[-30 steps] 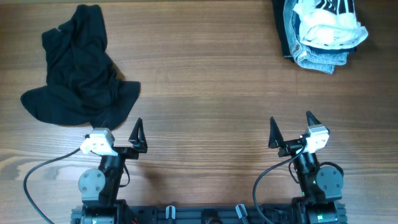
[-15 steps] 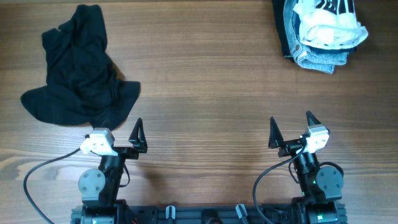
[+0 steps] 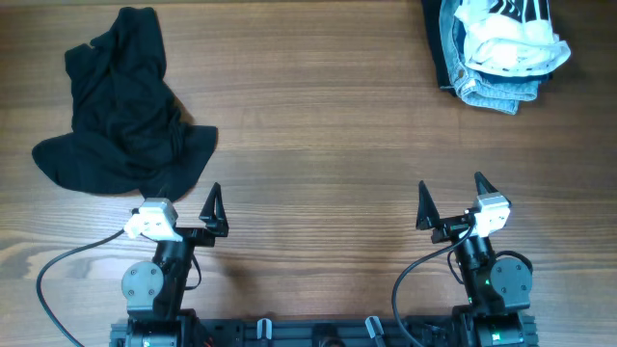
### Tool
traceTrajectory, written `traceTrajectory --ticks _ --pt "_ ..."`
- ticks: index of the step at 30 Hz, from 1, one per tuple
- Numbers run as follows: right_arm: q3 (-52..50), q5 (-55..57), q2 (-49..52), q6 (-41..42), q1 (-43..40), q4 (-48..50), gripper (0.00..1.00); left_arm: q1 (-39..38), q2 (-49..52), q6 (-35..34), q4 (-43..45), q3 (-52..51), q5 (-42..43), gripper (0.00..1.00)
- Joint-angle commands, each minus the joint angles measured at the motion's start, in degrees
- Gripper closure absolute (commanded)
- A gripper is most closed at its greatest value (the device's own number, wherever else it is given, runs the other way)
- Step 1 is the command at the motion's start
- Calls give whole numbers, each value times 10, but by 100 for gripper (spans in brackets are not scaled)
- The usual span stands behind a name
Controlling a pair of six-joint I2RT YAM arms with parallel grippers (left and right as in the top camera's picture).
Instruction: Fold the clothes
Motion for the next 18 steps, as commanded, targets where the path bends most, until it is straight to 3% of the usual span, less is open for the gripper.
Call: traceTrajectory --ticks 1,18 --pt "0 8 0 -5 3 1 0 -3 -5 14 -2 -3 -8 0" --pt "0 21 0 -20 3 2 0 -3 -5 14 -2 -3 -8 0"
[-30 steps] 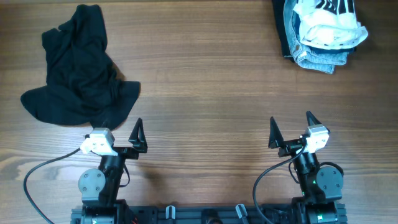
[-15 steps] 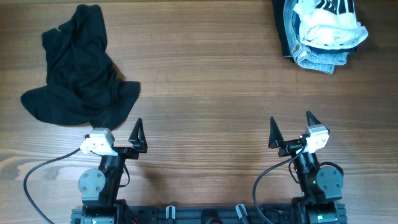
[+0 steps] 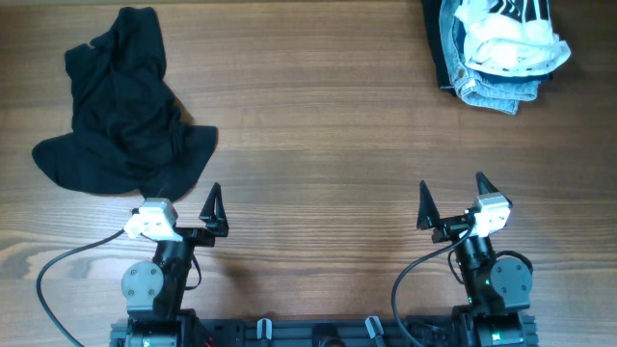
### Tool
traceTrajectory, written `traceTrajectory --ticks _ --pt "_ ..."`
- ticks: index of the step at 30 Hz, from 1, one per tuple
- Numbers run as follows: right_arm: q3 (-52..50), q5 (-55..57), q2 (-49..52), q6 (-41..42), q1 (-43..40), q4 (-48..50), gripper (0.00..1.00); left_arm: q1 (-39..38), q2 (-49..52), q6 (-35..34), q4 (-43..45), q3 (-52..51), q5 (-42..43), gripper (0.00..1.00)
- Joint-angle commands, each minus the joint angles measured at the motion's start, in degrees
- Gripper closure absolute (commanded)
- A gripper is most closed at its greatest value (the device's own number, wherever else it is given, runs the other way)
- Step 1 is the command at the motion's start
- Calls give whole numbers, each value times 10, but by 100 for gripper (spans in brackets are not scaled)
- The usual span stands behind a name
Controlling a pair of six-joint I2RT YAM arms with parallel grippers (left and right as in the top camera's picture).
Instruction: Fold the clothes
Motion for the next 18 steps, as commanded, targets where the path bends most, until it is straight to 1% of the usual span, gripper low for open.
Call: traceTrajectory --ticks 1,6,11,16,18 --pt "0 15 0 -12 3 2 0 -3 -5 14 -2 -4 -7 0" --pt "0 26 0 -11 3 10 0 -3 -5 14 -2 -4 -7 0" --pt "0 26 0 -11 3 62 0 -3 -5 13 -2 -4 -7 0" --pt "0 24 0 -10 3 69 0 -3 -5 13 -2 -4 -7 0" --pt "0 2 0 -10 3 79 0 -3 -5 13 -2 -4 -7 0"
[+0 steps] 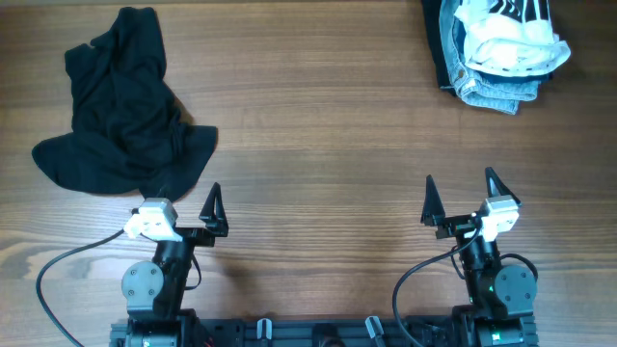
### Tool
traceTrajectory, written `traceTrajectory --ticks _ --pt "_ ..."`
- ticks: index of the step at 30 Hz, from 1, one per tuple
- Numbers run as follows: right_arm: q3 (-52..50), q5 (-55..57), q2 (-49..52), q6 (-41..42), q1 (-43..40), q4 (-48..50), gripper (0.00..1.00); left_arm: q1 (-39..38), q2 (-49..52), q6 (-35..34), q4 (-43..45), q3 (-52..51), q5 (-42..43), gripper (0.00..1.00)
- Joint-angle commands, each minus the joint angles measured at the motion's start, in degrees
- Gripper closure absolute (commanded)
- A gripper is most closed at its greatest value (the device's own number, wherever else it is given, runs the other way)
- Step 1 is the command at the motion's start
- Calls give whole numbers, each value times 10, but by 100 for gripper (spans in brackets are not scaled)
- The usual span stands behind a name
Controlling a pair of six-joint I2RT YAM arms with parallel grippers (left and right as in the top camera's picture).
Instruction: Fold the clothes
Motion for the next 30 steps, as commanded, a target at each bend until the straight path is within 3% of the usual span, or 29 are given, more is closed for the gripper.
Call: traceTrajectory --ticks 1,6,13,22,30 --pt "0 -42 0 -5 3 22 0 -3 -5 6 -2 -3 -5 0" --pt "8 -135 3 -6 3 33 0 -3 -5 5 11 3 6 0" --pt "76 -141 80 -12 3 33 0 -3 56 6 -22 90 0 0" --pt "273 -236 360 -8 3 6 0 -3 309 45 -148 318 -2 0" --pt "541 -280 637 -7 3 -228 0 -3 547 63 -394 575 -61 0"
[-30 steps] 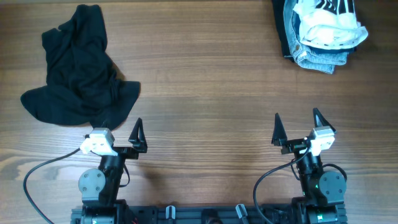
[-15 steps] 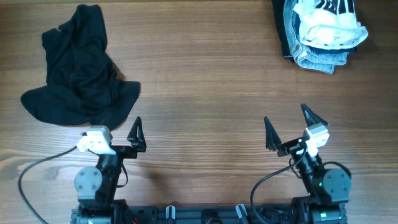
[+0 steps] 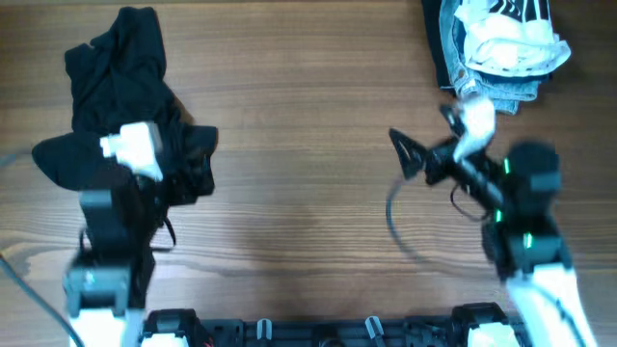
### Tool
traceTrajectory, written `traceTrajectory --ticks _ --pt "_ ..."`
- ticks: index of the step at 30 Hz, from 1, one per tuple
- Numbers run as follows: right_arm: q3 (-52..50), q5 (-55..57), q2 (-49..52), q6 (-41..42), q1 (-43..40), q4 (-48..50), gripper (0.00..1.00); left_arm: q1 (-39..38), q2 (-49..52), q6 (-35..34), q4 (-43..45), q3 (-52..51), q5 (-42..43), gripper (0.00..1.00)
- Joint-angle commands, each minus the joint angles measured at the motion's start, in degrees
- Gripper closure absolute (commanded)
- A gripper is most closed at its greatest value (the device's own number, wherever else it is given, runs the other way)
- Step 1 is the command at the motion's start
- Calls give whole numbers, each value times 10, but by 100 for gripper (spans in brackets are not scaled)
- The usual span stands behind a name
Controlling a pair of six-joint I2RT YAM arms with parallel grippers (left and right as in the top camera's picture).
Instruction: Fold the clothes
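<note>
A crumpled black garment (image 3: 114, 82) lies at the table's far left. My left arm, with its white wrist camera (image 3: 130, 145), hangs over the garment's near right part. The left fingers are dark and blurred against the black cloth, so their state is hidden. My right gripper (image 3: 426, 135) stands open over bare wood, left of and just below a pile of clothes (image 3: 506, 48) at the far right. That pile holds a white striped piece on top of blue denim.
The wooden table (image 3: 308, 116) stretches between the two garments. The right arm's cable (image 3: 395, 217) loops over the wood near the front. The arm bases sit along the front edge.
Both arms left their rest pose at the front edge. The left arm is now over the black garment's near side. The right gripper is now close to the pile at the far right, still open.
At the two oldest moments both arms rested at the front edge with grippers open. A second ago the right arm had shifted slightly to the right. Now both arms reach out over the table, left at the black garment, right by the pile. Neither garment has moved.
</note>
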Motion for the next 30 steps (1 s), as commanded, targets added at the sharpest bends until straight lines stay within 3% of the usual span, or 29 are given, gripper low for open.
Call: traceTrajectory --ticks 1,5,10,16,19,24,30 --pt "137 -35 121 -1 3 -107 0 -2 106 20 -101 120 -47 0" --pt "239 -66 225 0 3 -196 0 -3 189 19 -140 165 -44 0" --pt "247 -78 294 92 3 -171 0 -2 268 19 -130 165 -42 0" --pt "247 -71 353 104 3 -166 0 8 378 26 -134 165 -50 0" --pt "247 -66 375 104 3 -165 0 28 418 -12 -153 164 -50 4" --pt "247 -27 406 104 10 -166 0 61 435 -50 -170 154 -49 11" --pt "247 21 432 103 38 -161 1 74 435 -50 -137 118 -92 9"
